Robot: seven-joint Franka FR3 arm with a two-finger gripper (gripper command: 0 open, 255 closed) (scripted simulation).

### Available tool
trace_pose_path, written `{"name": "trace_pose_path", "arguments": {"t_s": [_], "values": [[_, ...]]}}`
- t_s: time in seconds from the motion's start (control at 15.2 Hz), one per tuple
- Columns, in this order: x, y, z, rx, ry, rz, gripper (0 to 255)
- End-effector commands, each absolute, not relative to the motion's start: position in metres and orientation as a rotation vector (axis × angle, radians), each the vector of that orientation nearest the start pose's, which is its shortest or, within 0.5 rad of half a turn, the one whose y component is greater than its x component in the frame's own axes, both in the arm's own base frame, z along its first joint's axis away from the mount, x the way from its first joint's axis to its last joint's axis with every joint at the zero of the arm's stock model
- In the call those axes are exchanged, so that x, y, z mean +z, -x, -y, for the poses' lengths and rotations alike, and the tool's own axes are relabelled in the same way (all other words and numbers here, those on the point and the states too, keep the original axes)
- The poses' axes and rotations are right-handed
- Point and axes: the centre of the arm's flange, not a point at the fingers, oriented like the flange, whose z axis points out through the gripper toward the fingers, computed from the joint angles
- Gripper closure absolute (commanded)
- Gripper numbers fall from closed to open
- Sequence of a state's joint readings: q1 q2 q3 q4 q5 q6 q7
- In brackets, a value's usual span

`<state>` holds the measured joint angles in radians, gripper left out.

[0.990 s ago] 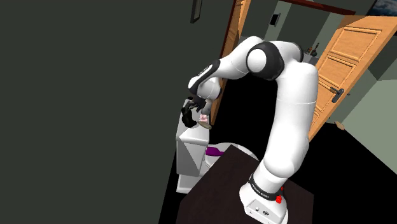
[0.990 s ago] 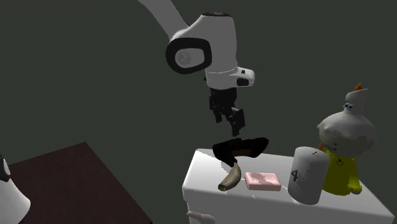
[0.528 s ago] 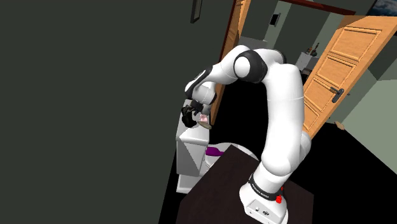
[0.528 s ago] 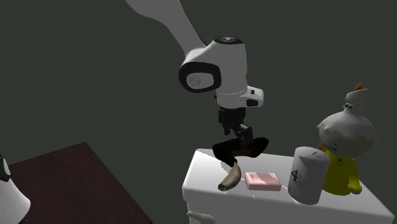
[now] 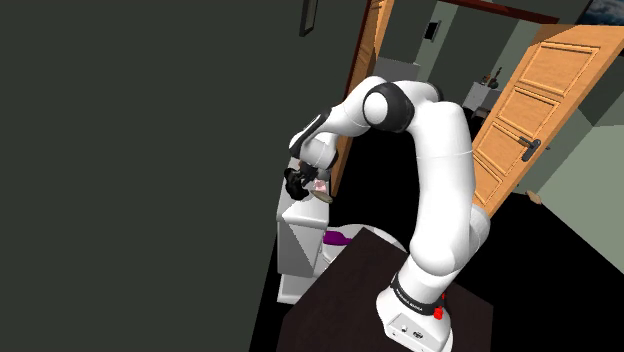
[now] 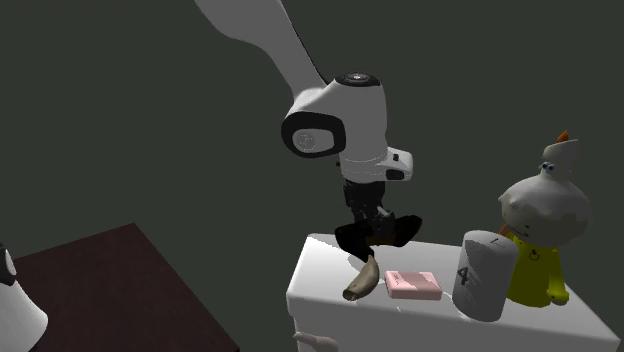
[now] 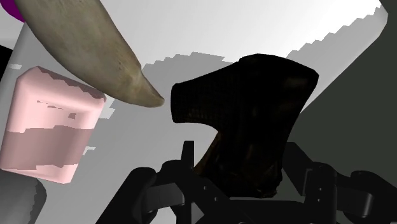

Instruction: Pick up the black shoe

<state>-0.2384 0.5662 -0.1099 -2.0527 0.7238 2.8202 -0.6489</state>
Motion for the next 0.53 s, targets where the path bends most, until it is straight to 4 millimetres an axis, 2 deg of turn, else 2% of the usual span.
{"name": "trace_pose_path", "arguments": {"t_s": [0.0,0.33,0.46], "values": [[0.1723,-0.5529,0.2346,-0.445,2.955,-0.51,255],[0.1722,-0.5528,0.2345,-0.445,2.955,-0.51,255],[0.1785,-0.5527,0.2354,-0.445,2.955,-0.51,255]]}}
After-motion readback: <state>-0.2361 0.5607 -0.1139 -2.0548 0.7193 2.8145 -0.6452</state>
